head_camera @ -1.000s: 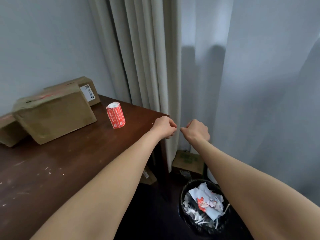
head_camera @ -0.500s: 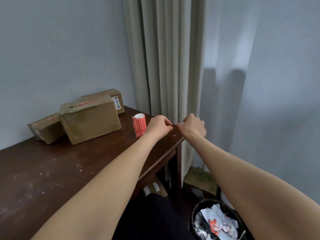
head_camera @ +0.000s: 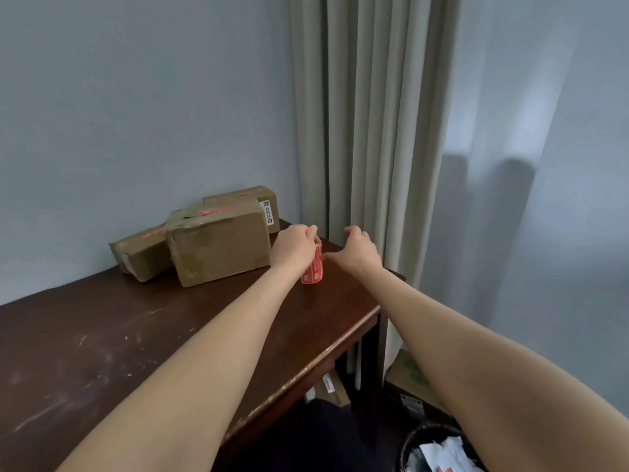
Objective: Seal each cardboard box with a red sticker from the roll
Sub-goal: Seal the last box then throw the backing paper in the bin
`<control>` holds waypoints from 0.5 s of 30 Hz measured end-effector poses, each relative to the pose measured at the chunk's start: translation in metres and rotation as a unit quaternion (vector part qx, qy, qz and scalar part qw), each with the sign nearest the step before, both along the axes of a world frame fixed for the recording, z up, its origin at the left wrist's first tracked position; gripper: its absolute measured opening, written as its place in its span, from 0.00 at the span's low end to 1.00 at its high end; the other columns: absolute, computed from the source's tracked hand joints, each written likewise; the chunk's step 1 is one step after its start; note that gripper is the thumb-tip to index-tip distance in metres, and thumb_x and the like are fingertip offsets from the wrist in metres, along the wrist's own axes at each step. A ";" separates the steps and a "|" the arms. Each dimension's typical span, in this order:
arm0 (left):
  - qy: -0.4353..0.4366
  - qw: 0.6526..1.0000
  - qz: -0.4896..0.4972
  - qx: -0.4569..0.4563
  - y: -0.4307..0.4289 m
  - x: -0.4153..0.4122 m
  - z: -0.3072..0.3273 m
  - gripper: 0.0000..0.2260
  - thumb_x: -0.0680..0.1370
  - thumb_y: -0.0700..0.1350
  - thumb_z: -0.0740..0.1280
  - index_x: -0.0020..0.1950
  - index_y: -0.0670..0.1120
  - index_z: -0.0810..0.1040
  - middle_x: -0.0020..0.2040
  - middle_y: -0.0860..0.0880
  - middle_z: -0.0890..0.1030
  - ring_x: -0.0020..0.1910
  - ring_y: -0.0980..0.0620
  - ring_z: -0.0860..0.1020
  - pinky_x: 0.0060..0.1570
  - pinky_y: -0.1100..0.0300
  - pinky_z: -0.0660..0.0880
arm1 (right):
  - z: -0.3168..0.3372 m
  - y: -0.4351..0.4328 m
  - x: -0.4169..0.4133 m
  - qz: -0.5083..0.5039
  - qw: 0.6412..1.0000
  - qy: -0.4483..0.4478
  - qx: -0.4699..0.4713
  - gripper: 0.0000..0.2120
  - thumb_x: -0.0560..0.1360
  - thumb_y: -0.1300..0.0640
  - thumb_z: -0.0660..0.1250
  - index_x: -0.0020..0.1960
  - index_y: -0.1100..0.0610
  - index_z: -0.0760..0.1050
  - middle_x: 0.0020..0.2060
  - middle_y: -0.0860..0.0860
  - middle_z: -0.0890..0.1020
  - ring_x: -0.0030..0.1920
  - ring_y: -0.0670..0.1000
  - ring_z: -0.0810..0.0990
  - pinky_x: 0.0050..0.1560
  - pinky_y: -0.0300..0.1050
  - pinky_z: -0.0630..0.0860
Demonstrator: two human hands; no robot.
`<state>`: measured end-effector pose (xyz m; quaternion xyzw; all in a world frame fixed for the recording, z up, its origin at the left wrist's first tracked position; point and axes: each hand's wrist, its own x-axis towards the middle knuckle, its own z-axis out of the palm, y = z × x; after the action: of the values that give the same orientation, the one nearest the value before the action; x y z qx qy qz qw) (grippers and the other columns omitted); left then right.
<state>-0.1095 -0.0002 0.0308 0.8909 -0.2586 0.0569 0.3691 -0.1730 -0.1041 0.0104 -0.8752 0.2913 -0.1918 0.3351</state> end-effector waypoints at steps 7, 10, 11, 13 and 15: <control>0.041 0.998 0.034 0.033 0.008 0.028 -0.013 0.15 0.82 0.42 0.58 0.68 0.44 0.72 0.66 0.45 0.75 0.64 0.46 0.74 0.60 0.55 0.72 | -0.021 0.003 0.034 0.030 0.993 0.066 0.093 0.46 0.68 0.47 0.77 0.76 0.56 0.55 0.67 0.57 0.72 0.56 0.57 0.80 0.42 0.45 0.81; 0.048 0.998 0.035 0.039 0.002 0.036 -0.016 0.15 0.82 0.43 0.56 0.68 0.43 0.71 0.66 0.44 0.75 0.64 0.45 0.73 0.59 0.55 0.71 | -0.026 0.001 0.048 0.055 0.989 0.069 0.122 0.41 0.70 0.49 0.75 0.75 0.54 0.57 0.64 0.56 0.74 0.49 0.53 0.81 0.33 0.40 0.80; 0.049 0.997 0.035 0.039 0.000 0.040 -0.016 0.15 0.82 0.43 0.56 0.68 0.43 0.71 0.65 0.43 0.75 0.63 0.45 0.74 0.58 0.55 0.71 | -0.027 0.000 0.053 0.061 0.989 0.071 0.117 0.38 0.70 0.50 0.75 0.74 0.54 0.60 0.62 0.56 0.75 0.48 0.52 0.81 0.33 0.39 0.80; 0.051 0.997 0.034 0.038 -0.006 0.047 -0.016 0.15 0.82 0.44 0.54 0.65 0.42 0.73 0.63 0.43 0.77 0.62 0.45 0.74 0.56 0.56 0.71 | -0.029 -0.001 0.064 0.061 0.989 0.075 0.112 0.30 0.72 0.51 0.73 0.69 0.55 0.65 0.57 0.56 0.78 0.44 0.51 0.82 0.35 0.42 0.82; 0.053 0.997 0.031 0.037 -0.011 0.054 -0.017 0.16 0.82 0.45 0.53 0.63 0.41 0.74 0.61 0.42 0.78 0.60 0.43 0.75 0.56 0.54 0.71 | -0.031 -0.002 0.076 0.052 0.990 0.072 0.107 0.25 0.73 0.51 0.72 0.66 0.56 0.69 0.53 0.55 0.80 0.43 0.52 0.84 0.41 0.47 0.83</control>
<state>-0.0554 -0.0112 0.0139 0.9133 -0.2131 0.0109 0.3470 -0.0968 -0.1059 -0.0202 -0.8598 0.2874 -0.0779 0.4148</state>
